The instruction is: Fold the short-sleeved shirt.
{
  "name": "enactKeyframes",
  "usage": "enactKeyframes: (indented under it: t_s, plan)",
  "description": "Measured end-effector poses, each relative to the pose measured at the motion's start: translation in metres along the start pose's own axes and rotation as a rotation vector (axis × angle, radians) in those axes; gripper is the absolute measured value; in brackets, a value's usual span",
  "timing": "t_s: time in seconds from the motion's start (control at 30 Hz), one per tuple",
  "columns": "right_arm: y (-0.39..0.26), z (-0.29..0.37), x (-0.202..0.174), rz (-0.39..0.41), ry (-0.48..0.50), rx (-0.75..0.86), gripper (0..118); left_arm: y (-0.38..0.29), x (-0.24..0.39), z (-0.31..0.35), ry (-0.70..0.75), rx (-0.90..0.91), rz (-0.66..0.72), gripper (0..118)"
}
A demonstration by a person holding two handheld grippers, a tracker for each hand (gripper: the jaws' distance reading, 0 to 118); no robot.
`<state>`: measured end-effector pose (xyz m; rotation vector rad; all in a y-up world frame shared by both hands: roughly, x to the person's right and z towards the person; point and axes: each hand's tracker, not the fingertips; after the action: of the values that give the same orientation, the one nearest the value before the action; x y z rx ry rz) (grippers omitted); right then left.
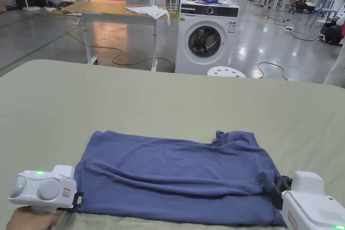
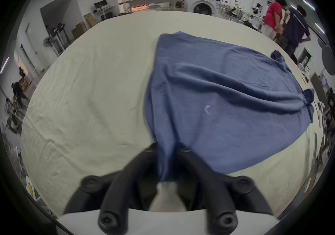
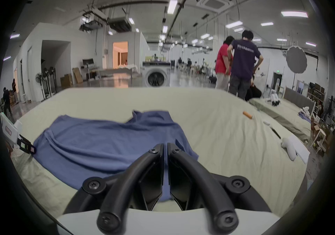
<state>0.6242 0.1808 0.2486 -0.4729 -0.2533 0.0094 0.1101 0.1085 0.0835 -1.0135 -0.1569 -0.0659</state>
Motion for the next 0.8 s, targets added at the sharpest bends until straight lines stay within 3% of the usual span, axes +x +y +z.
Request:
enactKeyframes:
  t_s: [0.03, 0.1, 0.13, 0.4, 0.47, 0.53, 0.57, 0.63, 0.73, 0.8]
  plan:
    - [0.0, -0.007, 0.006, -0.007, 0.005, -0.032, 19, -0.002, -0.001, 0.001, 0.01, -0.003, 0.011, 3]
    - [-0.002, -0.023, 0.021, -0.023, 0.033, -0.123, 53, -0.004, -0.005, 0.007, 0.009, 0.016, 0.016, 3]
    - [-0.002, -0.031, 0.027, -0.02, 0.041, -0.178, 61, -0.005, -0.007, 0.009, 0.004, 0.023, 0.021, 3]
    - [-0.028, -0.089, 0.045, 0.008, 0.099, -0.464, 65, -0.017, -0.021, 0.036, -0.041, 0.112, 0.038, 2]
    - [-0.037, -0.095, 0.045, -0.001, 0.121, -0.511, 63, -0.018, -0.021, 0.039, -0.043, 0.127, 0.031, 2]
    - [-0.041, -0.093, 0.042, 0.005, 0.115, -0.487, 54, -0.021, -0.021, 0.041, -0.046, 0.134, 0.031, 2]
    - [-0.041, -0.092, 0.042, 0.006, 0.118, -0.479, 47, -0.022, -0.021, 0.04, -0.048, 0.134, 0.033, 2]
    - [-0.04, -0.089, 0.041, -0.046, 0.197, -0.478, 14, -0.025, -0.021, 0.04, -0.05, 0.138, 0.039, 2]
    - [-0.035, -0.08, 0.036, 0.024, 0.159, -0.469, 9, -0.029, -0.017, 0.049, -0.055, 0.146, 0.04, 2]
    - [-0.027, -0.069, 0.036, 0.016, 0.159, -0.46, 8, -0.031, -0.018, 0.057, -0.064, 0.159, 0.047, 2]
